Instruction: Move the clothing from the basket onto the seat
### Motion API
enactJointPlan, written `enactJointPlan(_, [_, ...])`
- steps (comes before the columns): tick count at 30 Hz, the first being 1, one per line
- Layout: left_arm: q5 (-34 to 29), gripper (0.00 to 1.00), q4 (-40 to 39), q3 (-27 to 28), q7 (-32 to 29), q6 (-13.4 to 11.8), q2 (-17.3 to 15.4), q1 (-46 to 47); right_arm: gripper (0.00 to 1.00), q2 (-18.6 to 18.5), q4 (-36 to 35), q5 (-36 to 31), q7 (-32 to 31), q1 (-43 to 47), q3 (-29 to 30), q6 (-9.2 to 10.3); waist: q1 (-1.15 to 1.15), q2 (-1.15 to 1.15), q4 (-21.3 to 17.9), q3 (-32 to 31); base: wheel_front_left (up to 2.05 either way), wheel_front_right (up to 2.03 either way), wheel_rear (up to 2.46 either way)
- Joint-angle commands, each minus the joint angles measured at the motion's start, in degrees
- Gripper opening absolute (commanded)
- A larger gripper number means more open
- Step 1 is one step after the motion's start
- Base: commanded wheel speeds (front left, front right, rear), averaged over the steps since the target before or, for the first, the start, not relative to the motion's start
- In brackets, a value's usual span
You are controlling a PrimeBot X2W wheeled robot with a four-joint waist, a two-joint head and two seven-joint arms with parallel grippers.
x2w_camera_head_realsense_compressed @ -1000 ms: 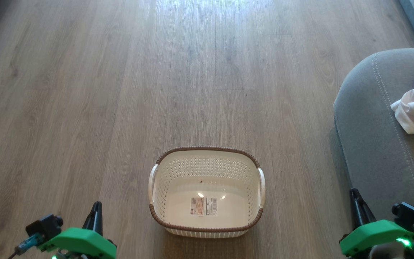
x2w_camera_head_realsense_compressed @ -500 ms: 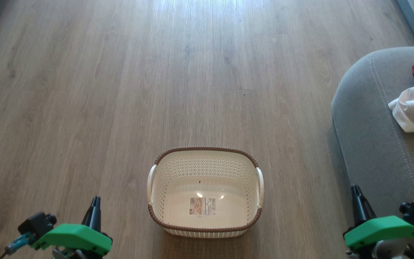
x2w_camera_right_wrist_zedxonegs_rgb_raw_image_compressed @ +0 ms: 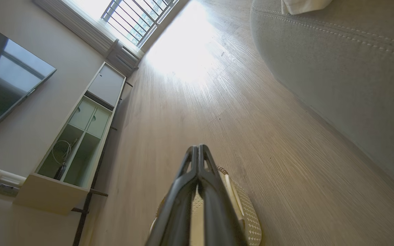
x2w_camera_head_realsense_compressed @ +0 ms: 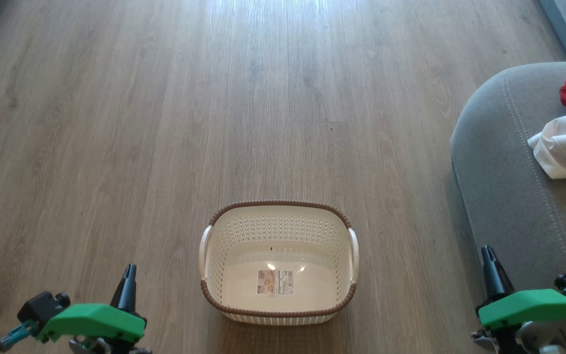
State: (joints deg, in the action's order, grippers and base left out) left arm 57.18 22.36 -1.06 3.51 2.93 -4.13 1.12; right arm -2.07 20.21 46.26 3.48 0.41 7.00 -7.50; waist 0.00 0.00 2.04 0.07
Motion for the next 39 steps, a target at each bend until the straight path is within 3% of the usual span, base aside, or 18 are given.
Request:
enactJointPlan(1, [1.9, 0.0, -2.4, 1.8, -0.6, 0.8, -0.2, 3.4, 0.0, -0.5, -2.3, 2.5, -0.5, -3.2, -0.4, 0.0, 0.0, 0.0, -0.1, 0.0, 0.0, 0.0, 0.0])
enactJointPlan(39, [23.8, 0.0, -6.3, 5.6, -6.8, 3.3, 0.8, 4.5, 0.0, -0.7, -4.9, 31.2, -6.8, -5.5, -0.4, 0.01, 0.0, 0.0, -1.4, 0.1, 0.0, 0.0, 0.0])
